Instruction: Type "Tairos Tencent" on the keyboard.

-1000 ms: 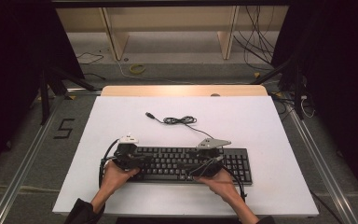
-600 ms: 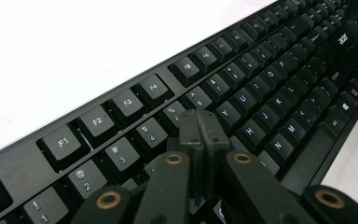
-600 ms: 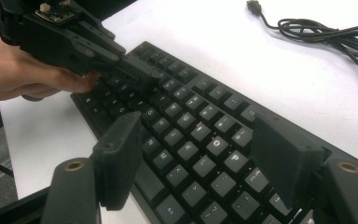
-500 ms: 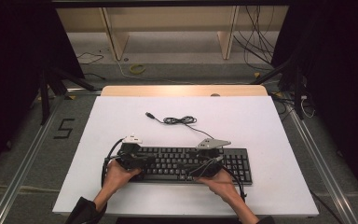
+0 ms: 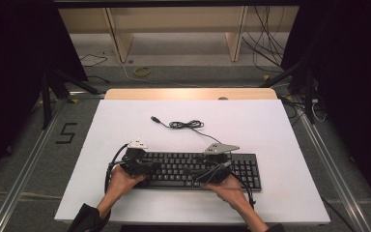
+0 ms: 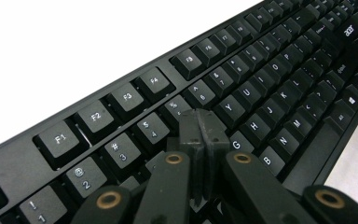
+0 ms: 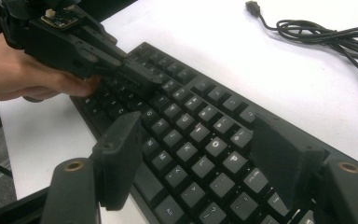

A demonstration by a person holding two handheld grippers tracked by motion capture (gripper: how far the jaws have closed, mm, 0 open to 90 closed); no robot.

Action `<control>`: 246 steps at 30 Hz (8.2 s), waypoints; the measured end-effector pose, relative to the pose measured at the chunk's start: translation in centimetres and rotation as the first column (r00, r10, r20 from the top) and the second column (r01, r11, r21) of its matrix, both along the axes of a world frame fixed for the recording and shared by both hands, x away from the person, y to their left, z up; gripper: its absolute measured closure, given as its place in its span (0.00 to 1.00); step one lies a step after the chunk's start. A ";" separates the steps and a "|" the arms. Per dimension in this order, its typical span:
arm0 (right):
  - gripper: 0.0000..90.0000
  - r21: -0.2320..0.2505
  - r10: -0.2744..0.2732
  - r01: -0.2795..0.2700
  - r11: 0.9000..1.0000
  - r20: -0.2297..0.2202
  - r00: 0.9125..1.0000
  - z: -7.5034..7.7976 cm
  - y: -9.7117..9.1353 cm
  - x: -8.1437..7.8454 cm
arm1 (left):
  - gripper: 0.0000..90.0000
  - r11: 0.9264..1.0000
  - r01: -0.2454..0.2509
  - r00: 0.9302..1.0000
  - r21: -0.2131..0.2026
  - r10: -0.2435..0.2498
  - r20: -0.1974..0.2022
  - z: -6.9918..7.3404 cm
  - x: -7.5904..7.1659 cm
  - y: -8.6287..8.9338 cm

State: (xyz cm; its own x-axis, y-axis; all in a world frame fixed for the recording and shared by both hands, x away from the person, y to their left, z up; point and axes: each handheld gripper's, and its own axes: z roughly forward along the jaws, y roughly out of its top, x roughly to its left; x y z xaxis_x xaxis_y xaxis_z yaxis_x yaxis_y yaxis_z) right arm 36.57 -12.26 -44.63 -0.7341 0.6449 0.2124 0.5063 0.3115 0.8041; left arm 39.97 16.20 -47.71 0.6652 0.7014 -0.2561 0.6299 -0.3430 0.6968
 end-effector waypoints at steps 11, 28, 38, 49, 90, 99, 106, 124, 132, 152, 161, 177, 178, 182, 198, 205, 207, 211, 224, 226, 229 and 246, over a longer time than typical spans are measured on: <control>0.41 -0.011 -0.011 0.011 1.000 0.002 1.000 -0.2 0.1 0.3 | 0.70 0.996 0.000 1.000 -0.084 0.001 0.011 1.4 -0.6 1.0; 0.70 -0.031 -0.022 0.023 0.999 0.003 1.000 -0.5 0.1 1.1 | 0.34 0.987 -0.035 0.999 -0.156 0.038 0.020 2.3 -1.8 2.3; 0.91 -0.061 -0.006 0.005 0.998 -0.006 1.000 -0.9 1.0 1.6 | 0.32 0.983 -0.039 0.998 -0.181 0.047 0.040 2.5 -2.5 2.8; 1.00 -0.088 -0.004 0.001 0.996 -0.033 0.999 -1.7 1.7 2.2 | 0.32 0.981 -0.046 0.997 -0.188 0.055 0.045 2.2 -3.0 3.3; 1.00 -0.159 -0.013 0.002 0.987 -0.064 0.998 -3.3 2.6 2.9 | 0.33 0.973 -0.076 0.995 -0.217 0.087 0.043 1.4 -3.7 4.4; 0.97 -0.097 -0.023 0.017 0.995 -0.061 0.998 -2.6 2.1 2.9 | 0.34 0.975 -0.081 0.995 -0.207 0.092 0.043 1.3 -3.5 4.5; 0.80 -0.053 -0.008 0.006 0.999 -0.047 0.999 -1.8 1.6 2.4 | 0.39 0.977 -0.088 0.994 -0.192 0.098 0.046 1.1 -3.4 4.5; 0.44 -0.012 0.015 -0.015 1.000 -0.029 0.999 -0.6 1.0 0.6 | 0.71 0.991 -0.075 0.996 -0.113 0.079 0.036 0.8 -3.2 4.2; 0.41 -0.006 0.007 -0.008 1.000 -0.027 1.000 -0.6 0.2 0.1 | 0.83 0.995 -0.060 0.998 -0.081 0.062 0.020 0.6 -3.1 3.8; 0.37 0.019 0.006 -0.006 1.000 0.012 1.000 -0.3 0.0 -0.7 | 0.99 0.999 -0.045 0.999 -0.021 0.045 0.001 0.3 -2.8 3.2; 0.36 0.028 0.006 -0.006 1.000 0.033 0.999 -0.2 -0.2 -1.0 | 0.99 0.999 -0.047 0.999 -0.016 0.047 -0.007 0.2 -2.7 3.3; 0.34 0.022 0.001 -0.002 1.000 0.034 0.999 -0.4 -0.5 -1.2 | 0.99 0.998 -0.055 0.998 -0.011 0.054 -0.020 0.1 -2.5 3.2; 0.34 0.022 0.000 -0.001 1.000 0.035 0.999 -0.5 -0.5 -1.2 | 0.99 0.998 -0.055 0.998 -0.011 0.055 -0.022 0.1 -2.5 3.1; 0.34 0.022 0.001 -0.002 1.000 0.036 0.999 -0.5 -0.5 -1.3 | 0.99 0.999 -0.046 0.999 0.001 0.046 -0.027 0.0 -2.4 3.1; 0.34 0.019 0.005 -0.005 1.000 0.037 0.999 -0.5 -0.5 -1.4 | 0.99 0.999 -0.052 0.998 0.007 0.052 -0.040 -0.4 -2.2 2.9; 0.34 0.019 0.007 -0.008 1.000 0.038 0.999 -0.5 -0.4 -1.4 | 0.99 0.998 -0.063 0.997 0.008 0.063 -0.041 -0.3 -2.2 2.9; 0.34 0.017 0.009 -0.010 1.000 0.039 0.999 -0.5 -0.3 -1.4 | 0.98 0.998 -0.066 0.997 -0.009 0.066 -0.041 -0.2 -2.3 2.9; 0.34 0.017 0.009 -0.010 1.000 0.036 0.999 -0.5 -0.3 -1.4 | 0.92 0.997 -0.069 0.997 -0.020 0.069 -0.019 0.2 -2.5 3.0; 0.34 0.018 0.011 -0.011 1.000 0.030 0.999 -0.6 -0.3 -1.3 | 0.53 0.993 -0.052 0.999 -0.106 0.051 -0.011 0.7 -3.0 2.8; 0.34 0.017 0.012 -0.012 1.000 0.029 1.000 -0.5 -0.3 -1.4 | 0.49 0.990 -0.055 0.998 -0.131 0.055 -0.009 0.8 -3.2 2.8; 0.35 0.018 0.015 -0.016 1.000 0.027 1.000 -0.5 -0.3 -1.4 | 0.43 0.987 -0.060 0.998 -0.148 0.061 0.002 1.1 -3.4 3.0; 0.52 0.031 0.082 -0.082 0.996 -0.004 0.997 -0.4 1.1 -1.4 | 0.32 0.979 -0.075 0.996 -0.188 0.081 0.025 1.6 -3.8 3.5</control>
